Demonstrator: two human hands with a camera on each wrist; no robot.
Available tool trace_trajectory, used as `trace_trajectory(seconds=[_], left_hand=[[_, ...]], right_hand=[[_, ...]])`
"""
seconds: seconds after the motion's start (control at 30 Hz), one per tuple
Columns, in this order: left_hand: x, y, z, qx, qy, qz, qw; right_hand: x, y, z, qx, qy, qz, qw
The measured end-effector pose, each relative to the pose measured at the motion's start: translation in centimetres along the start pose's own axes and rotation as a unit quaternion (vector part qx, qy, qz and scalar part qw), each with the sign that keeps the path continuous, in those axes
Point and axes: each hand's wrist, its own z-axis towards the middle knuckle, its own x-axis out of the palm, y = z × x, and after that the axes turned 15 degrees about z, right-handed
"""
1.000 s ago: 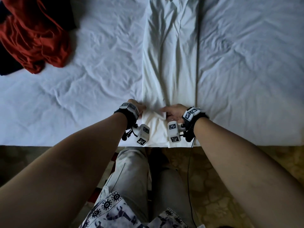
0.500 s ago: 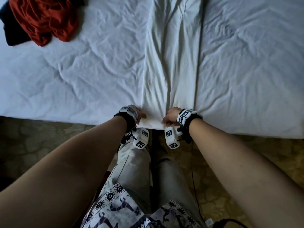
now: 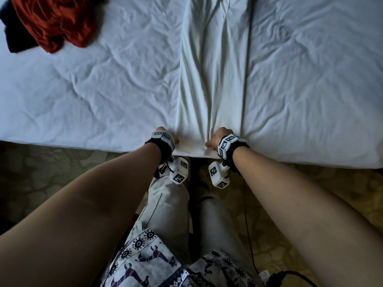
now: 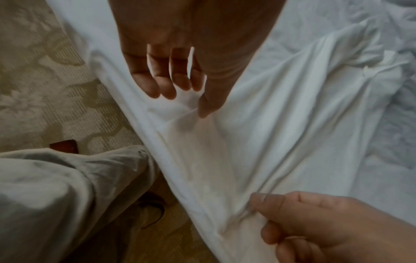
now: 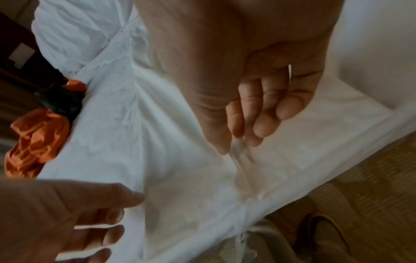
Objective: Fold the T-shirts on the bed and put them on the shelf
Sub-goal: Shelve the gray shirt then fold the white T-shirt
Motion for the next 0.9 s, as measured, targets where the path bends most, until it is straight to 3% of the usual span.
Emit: trace_trajectory(seconds=[0.07,0.2,0.27,0.6,0.8,0.9], left_hand=[[-2.0,-1.0,-1.1,0.012,-0.015,-0.035,0.999],[-5.8,-3.5,-2.6,0.064,0.054,-0.22,0.972],[-7.8,-5.2,-3.0,0.093,0.06,-0.248,0.962],[-19.1,-13.8,0.1,0.184,0.03,-0.244,0.952],[-22.8,-16.3,4.2,0.16,0.014,-0.234,0.959],[-22.9,-16.5,6.1,0.138,0.019,-0.235,0.962]], right_hand=[[-1.1,0.3,0.1,-0.01,0.01,0.046,0.999],[-3.9,1.5,-0.1,-0.045,0.005,0.246,0.968],[-5.6,2.8,-0.1,-0.056,-0.013,0.302,0.952],[-14.5,11.2,4.6,-0.052,-0.042,0.428,0.901],[-16.1,15.6,9.0,-0.025,-0.03,0.467,0.883],[-15.7,16.9,10.8,-0.01,0.016,0.449,0.894]])
